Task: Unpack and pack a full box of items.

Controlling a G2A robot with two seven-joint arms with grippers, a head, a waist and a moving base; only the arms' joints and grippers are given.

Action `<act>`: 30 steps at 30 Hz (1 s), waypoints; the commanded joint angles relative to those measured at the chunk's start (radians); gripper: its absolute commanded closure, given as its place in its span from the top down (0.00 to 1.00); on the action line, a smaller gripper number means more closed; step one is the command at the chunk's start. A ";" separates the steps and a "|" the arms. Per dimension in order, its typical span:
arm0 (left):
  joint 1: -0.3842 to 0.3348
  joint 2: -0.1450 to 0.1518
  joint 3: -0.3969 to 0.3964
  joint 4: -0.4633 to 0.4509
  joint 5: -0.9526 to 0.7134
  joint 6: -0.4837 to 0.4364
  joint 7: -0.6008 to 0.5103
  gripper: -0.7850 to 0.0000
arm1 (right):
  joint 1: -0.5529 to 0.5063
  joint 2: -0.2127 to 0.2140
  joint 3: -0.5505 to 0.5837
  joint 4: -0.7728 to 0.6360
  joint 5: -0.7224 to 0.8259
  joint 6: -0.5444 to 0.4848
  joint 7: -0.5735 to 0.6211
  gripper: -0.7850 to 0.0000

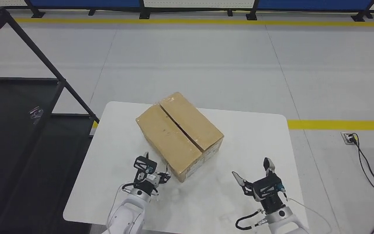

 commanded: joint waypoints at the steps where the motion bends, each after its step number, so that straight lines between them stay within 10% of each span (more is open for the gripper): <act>1: -0.007 -0.002 0.009 0.001 0.006 -0.003 -0.005 1.00 | 0.002 -0.001 0.000 0.002 0.002 -0.002 0.000 1.00; 21: -0.061 -0.020 0.099 0.010 0.124 -0.060 -0.067 1.00 | 0.008 -0.006 0.011 0.013 0.012 -0.013 -0.019 1.00; 30: 0.037 0.005 -0.112 -0.125 0.022 -0.056 -0.066 1.00 | 0.012 -0.005 0.019 0.014 0.007 -0.047 -0.001 1.00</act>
